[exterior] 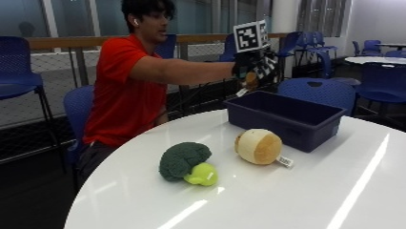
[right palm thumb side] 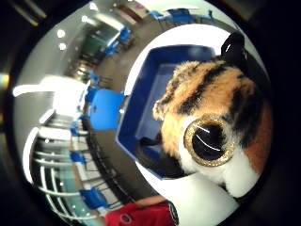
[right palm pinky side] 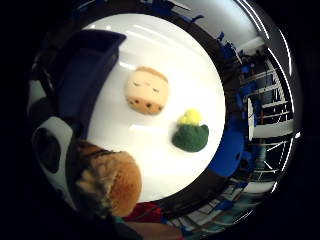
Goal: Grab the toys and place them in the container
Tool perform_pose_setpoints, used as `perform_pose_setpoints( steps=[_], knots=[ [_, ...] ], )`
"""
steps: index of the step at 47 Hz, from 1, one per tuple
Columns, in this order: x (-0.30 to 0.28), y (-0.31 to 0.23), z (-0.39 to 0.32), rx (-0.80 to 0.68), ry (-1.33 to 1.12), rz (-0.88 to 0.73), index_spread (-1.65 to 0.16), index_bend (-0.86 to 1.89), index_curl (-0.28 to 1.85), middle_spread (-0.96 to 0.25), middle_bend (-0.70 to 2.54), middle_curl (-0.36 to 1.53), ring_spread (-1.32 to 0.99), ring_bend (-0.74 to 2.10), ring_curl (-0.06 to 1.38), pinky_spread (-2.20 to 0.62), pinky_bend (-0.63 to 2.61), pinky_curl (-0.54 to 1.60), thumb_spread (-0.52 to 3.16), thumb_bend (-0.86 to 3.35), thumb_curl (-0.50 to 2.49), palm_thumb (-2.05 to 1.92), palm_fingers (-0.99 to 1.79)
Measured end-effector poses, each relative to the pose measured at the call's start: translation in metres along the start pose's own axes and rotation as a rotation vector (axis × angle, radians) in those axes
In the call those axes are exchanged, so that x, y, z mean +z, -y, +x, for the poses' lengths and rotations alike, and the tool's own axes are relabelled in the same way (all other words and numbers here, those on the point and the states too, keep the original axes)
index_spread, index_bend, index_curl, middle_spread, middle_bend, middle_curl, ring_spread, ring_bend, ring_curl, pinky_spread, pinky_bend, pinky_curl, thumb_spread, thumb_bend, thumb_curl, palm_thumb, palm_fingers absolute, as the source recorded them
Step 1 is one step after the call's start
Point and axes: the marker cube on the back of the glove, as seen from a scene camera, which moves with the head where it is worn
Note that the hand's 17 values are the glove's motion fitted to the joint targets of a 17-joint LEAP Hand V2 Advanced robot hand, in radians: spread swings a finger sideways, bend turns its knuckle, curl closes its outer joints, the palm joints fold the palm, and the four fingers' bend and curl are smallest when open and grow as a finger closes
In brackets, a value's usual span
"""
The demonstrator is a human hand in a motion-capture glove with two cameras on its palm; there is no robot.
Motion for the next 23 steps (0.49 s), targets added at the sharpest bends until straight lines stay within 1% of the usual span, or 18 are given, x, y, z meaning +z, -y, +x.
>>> perform_pose_setpoints(
  steps=[5, 9, 12, 14, 15, 16, 17, 18, 19, 20, 21, 22, 23],
  knots=[
    [-0.001, 0.03, -0.039, 0.022, -0.013, 0.043, -0.36, 0.23, 0.11, -0.4, 0.88, 0.63, -0.34, 1.5, 0.57, -0.43, 1.17, 0.49, 0.78, -0.01, 0.69, 0.47, 1.16],
    [0.008, 0.038, -0.061, 0.006, -0.009, 0.048, -0.37, 0.23, 0.12, -0.4, 0.88, 0.65, -0.33, 1.51, 0.57, -0.43, 1.17, 0.49, 0.78, -0.02, 0.7, 0.45, 1.17],
    [0.017, 0.036, -0.073, -0.021, -0.01, 0.007, -0.37, 0.19, 0.12, -0.4, 0.86, 0.65, -0.33, 1.51, 0.57, -0.43, 1.18, 0.5, 0.79, -0.02, 0.71, 0.43, 1.13],
    [0.024, 0.033, -0.076, -0.009, -0.028, -0.061, -0.38, 0.13, 0.11, -0.41, 0.83, 0.65, -0.33, 1.5, 0.57, -0.43, 1.18, 0.49, 0.8, -0.03, 0.71, 0.4, 1.05],
    [0.027, 0.032, -0.075, 0.001, -0.049, -0.101, -0.37, 0.09, 0.1, -0.4, 0.78, 0.63, -0.34, 1.47, 0.55, -0.44, 1.17, 0.48, 0.85, -0.07, 0.7, 0.32, 0.94],
    [0.03, 0.03, -0.072, 0.004, -0.074, -0.139, -0.37, 0.08, 0.1, -0.39, 0.78, 0.63, -0.34, 1.45, 0.55, -0.44, 1.16, 0.49, 0.89, -0.1, 0.67, 0.24, 0.9],
    [0.032, 0.028, -0.069, -0.011, -0.096, -0.172, -0.37, 0.05, 0.09, -0.38, 0.71, 0.61, -0.35, 1.36, 0.52, -0.43, 1.17, 0.49, 0.94, -0.11, 0.64, 0.17, 0.68],
    [0.034, 0.024, -0.066, -0.045, -0.112, -0.199, -0.37, 0.07, 0.1, -0.38, 0.68, 0.61, -0.35, 1.34, 0.53, -0.43, 1.19, 0.5, 0.98, -0.09, 0.63, 0.16, 0.61],
    [0.035, 0.02, -0.063, -0.09, -0.123, -0.218, -0.37, 0.08, 0.1, -0.36, 0.64, 0.59, -0.35, 1.28, 0.52, -0.4, 1.17, 0.5, 1.01, -0.07, 0.61, 0.16, 0.4],
    [0.036, 0.016, -0.059, -0.14, -0.133, -0.227, -0.36, 0.12, 0.13, -0.33, 0.57, 0.58, -0.33, 1.15, 0.5, -0.34, 1.1, 0.5, 1.03, -0.07, 0.59, 0.13, -0.01],
    [0.036, 0.012, -0.054, -0.188, -0.142, -0.228, -0.36, 0.14, 0.15, -0.33, 0.61, 0.6, -0.33, 1.21, 0.54, -0.35, 1.15, 0.54, 1.05, -0.06, 0.58, 0.12, 0.14],
    [0.036, 0.008, -0.047, -0.228, -0.149, -0.22, -0.34, 0.14, 0.14, -0.3, 0.54, 0.56, -0.31, 1.04, 0.47, -0.3, 1.11, 0.5, 1.06, -0.06, 0.56, 0.09, -0.14],
    [0.035, 0.005, -0.04, -0.247, -0.149, -0.207, -0.33, 0.18, 0.16, -0.27, 0.48, 0.54, -0.27, 0.89, 0.42, -0.25, 1.07, 0.49, 1.05, -0.09, 0.54, 0.03, -0.34]
  ],
)
